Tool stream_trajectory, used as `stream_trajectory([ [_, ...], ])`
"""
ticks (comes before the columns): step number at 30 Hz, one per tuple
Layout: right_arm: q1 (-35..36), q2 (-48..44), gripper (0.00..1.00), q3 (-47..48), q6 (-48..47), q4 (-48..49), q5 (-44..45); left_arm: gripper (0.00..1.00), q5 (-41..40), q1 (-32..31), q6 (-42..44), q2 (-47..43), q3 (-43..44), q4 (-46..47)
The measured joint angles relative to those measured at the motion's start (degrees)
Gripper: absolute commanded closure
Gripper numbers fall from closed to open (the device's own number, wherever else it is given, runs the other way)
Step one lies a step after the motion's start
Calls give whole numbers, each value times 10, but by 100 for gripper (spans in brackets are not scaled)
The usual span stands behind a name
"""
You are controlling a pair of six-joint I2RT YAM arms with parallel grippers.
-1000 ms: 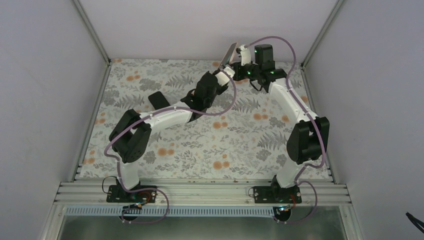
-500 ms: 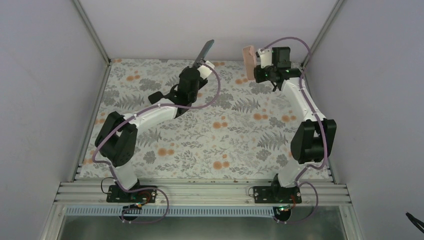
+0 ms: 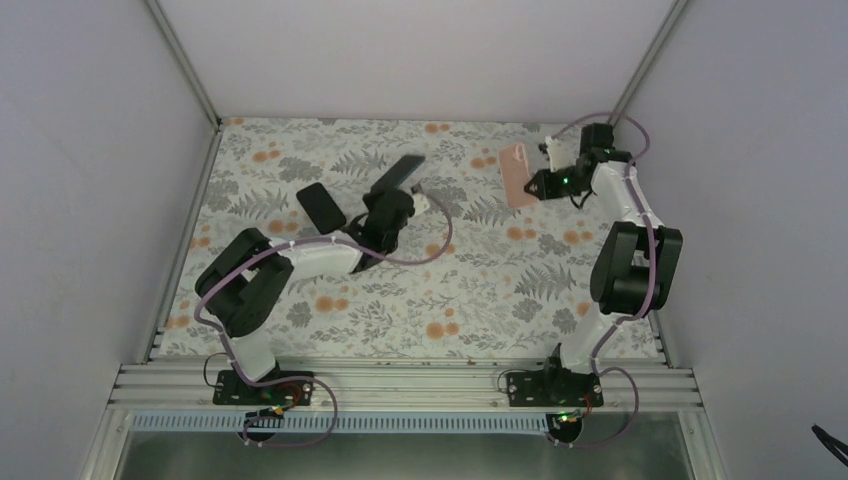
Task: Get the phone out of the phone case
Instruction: Place the phone at the center of the board.
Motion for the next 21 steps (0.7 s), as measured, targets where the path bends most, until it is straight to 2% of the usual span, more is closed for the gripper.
stream_trajectory([
  [7,-26,5,96,-114,-93,-83,-50,98,-33,-31,101,1,-157,68],
  [14,-42,11,96,-167,-146,-116,-51,98,-59,-80,164,35,-178,180],
  [21,-76,64,95,-168,-168,-116,-54,98,-63,-106,187,76,-184,221],
])
